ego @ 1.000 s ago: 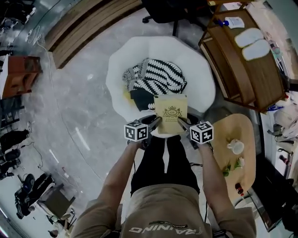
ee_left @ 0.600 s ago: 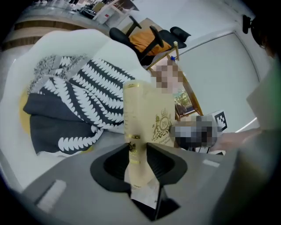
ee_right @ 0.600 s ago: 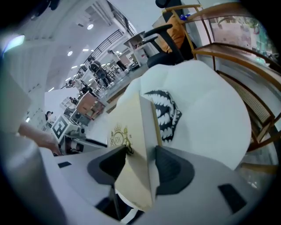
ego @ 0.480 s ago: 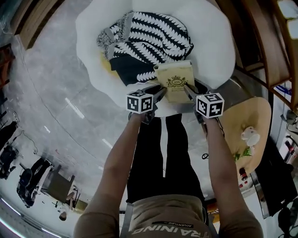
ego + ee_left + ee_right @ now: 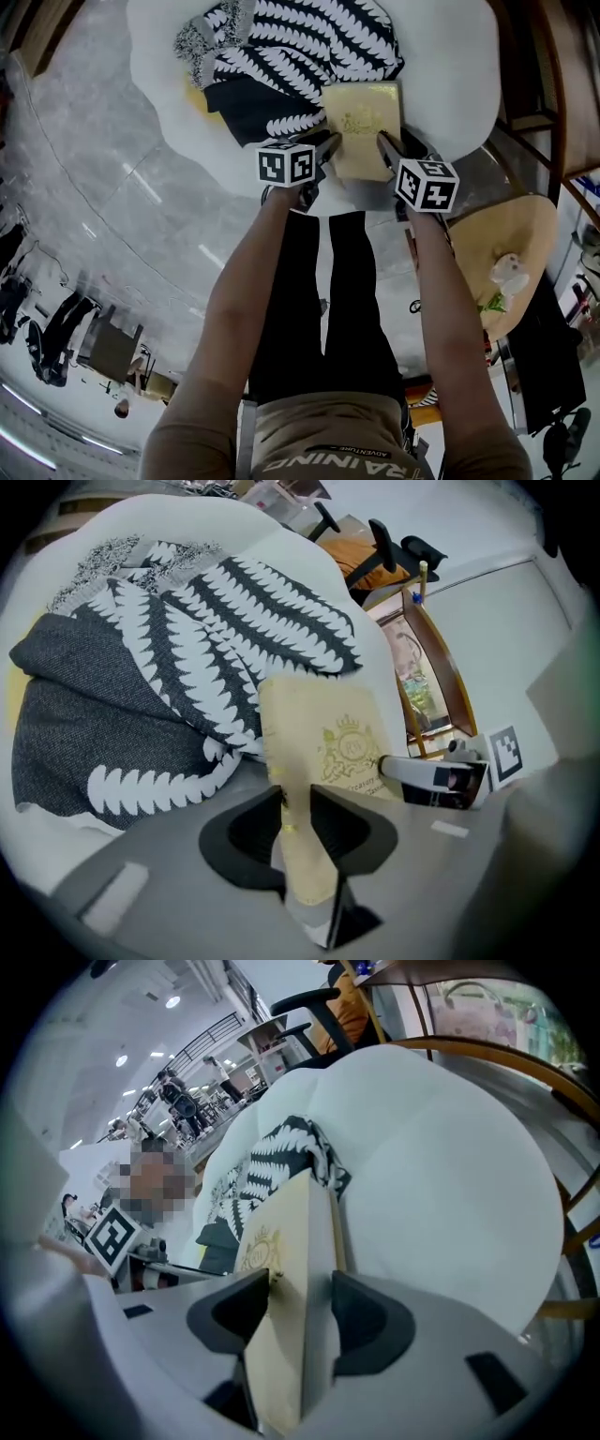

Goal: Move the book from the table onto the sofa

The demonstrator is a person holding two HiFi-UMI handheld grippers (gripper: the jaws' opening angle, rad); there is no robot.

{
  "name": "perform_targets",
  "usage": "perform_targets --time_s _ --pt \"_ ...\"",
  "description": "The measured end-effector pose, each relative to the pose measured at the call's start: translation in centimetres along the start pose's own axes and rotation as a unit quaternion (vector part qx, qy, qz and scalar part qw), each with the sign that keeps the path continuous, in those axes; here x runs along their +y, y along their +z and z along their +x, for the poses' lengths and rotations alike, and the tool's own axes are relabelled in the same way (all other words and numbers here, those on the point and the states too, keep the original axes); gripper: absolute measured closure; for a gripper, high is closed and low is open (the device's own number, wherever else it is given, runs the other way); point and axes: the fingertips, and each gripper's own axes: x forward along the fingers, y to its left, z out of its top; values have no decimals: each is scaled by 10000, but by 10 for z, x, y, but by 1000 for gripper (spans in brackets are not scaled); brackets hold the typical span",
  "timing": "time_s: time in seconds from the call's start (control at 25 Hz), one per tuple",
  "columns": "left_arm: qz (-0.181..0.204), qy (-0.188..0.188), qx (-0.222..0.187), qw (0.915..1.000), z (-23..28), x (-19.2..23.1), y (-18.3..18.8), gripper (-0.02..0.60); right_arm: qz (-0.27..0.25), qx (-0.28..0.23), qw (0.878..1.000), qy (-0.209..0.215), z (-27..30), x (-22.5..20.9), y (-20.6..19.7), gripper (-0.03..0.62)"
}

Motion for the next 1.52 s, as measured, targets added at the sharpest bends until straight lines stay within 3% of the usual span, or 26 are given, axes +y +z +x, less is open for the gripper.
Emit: perform_targets --time_s 0.28,0.72,0.92,1.0,1.04,1.28,1.52 --pt "-141 350 -208 9991 -1 16 -1 492 -374 -83 9992 -87 -3 5 0 379" --pt "125 264 -191 9994 -55 17 -8 518 -489 -318 9982 -103 -27 19 6 379" --pt "409 370 21 9985 -101 -15 -34 550 -575 -262 9980 -93 -64 46 7 399" --pt "531 445 -50 9976 -123 -31 -36 575 -764 -250 9967 -130 -83 59 13 562" --pt "552 436 -109 9975 -133 -39 -36 575 -890 -259 9956 -114 -92 66 17 579" --pt "755 285 -284 9963 -198 -99 -53 575 -1630 -214 9862 205 -153 115 31 588" --pt "1124 241 -641 9913 -271 -157 -34 575 -2078 -307 9772 299 -226 150 54 589"
